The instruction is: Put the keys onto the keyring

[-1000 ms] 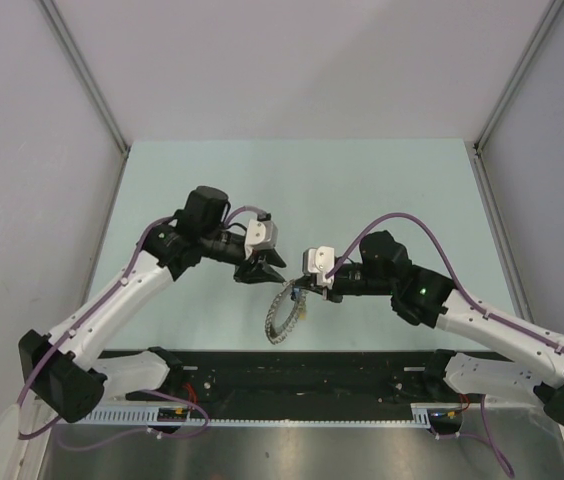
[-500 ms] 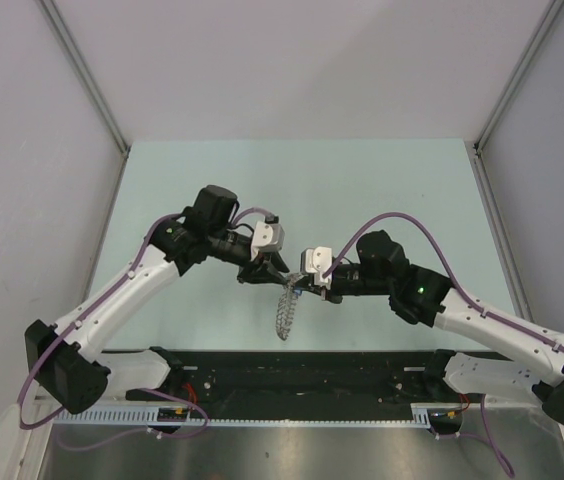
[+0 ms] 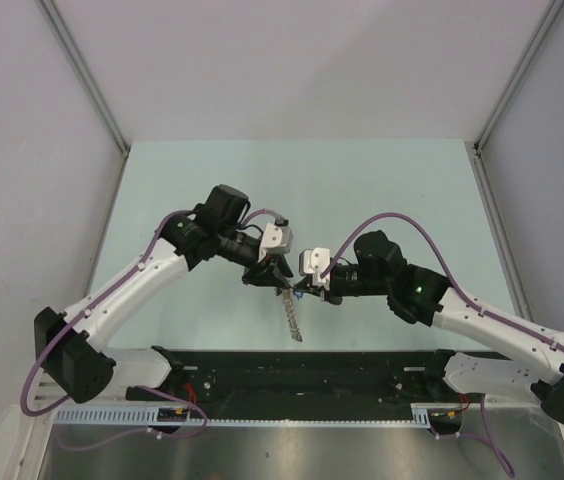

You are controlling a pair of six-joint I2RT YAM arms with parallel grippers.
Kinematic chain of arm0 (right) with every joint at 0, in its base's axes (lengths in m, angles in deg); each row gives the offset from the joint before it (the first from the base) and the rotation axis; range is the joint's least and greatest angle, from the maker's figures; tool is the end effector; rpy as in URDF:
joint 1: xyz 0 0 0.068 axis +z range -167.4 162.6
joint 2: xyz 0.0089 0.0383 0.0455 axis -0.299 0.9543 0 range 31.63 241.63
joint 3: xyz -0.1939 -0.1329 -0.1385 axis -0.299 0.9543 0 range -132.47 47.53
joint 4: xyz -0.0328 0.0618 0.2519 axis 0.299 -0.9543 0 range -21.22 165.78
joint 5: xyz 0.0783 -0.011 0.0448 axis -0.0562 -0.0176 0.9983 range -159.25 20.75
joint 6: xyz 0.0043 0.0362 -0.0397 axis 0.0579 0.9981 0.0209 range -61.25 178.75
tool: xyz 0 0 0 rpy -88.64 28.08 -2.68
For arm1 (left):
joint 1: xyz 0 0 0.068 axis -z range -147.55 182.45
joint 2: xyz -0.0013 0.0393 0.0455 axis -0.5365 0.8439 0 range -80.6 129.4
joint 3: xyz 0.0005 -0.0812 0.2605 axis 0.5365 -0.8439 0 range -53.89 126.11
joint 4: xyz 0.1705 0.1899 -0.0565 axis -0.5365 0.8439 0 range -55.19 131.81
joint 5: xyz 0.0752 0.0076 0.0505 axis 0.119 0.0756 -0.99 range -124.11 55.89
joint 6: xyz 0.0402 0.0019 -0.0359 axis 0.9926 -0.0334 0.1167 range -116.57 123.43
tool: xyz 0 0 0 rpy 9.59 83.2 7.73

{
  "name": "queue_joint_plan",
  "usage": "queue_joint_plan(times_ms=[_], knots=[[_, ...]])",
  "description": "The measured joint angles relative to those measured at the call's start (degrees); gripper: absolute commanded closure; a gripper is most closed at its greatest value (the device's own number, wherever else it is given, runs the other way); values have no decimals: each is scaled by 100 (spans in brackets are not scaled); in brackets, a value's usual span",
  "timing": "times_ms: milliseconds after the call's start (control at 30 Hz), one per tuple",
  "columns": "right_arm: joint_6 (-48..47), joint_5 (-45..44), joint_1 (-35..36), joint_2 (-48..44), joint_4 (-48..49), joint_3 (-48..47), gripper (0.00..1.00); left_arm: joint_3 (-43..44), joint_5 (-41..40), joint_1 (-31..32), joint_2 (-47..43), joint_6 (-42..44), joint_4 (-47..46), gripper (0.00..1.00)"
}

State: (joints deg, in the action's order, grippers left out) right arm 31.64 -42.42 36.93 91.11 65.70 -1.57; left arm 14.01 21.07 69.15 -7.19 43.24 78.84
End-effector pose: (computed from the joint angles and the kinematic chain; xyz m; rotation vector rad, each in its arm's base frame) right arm 0.1250 0.2015 0.3188 -1.5068 1.2589 0.7654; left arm 0.1872 -0.1762 0.3310 1.6855 1.4569 -1.1208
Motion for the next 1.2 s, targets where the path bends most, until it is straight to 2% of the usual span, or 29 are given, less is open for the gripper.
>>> queue_joint_plan(times_ms=[133,300,333,400,600,733,1200], knots=[[2,0,0,0,-52,0,100,17,-4,55,74,74,116,67],[0,0,7,0,-70,-2,100,37,-28,79,142,127,271,79],[0,-2,7,0,-74,0,100,44,-33,90,160,131,302,82],[2,-4,4,0,-83,-2,100,66,-37,114,195,138,350,99],[0,-85,7,0,-120,-2,100,149,-55,149,282,162,481,100],[2,-186,9,-31,-153,-11,100,105,-66,149,229,-133,321,100],[197,-374,74,-568,17,52,100,-1357,-92,105,-1250,-2435,-2341,100]])
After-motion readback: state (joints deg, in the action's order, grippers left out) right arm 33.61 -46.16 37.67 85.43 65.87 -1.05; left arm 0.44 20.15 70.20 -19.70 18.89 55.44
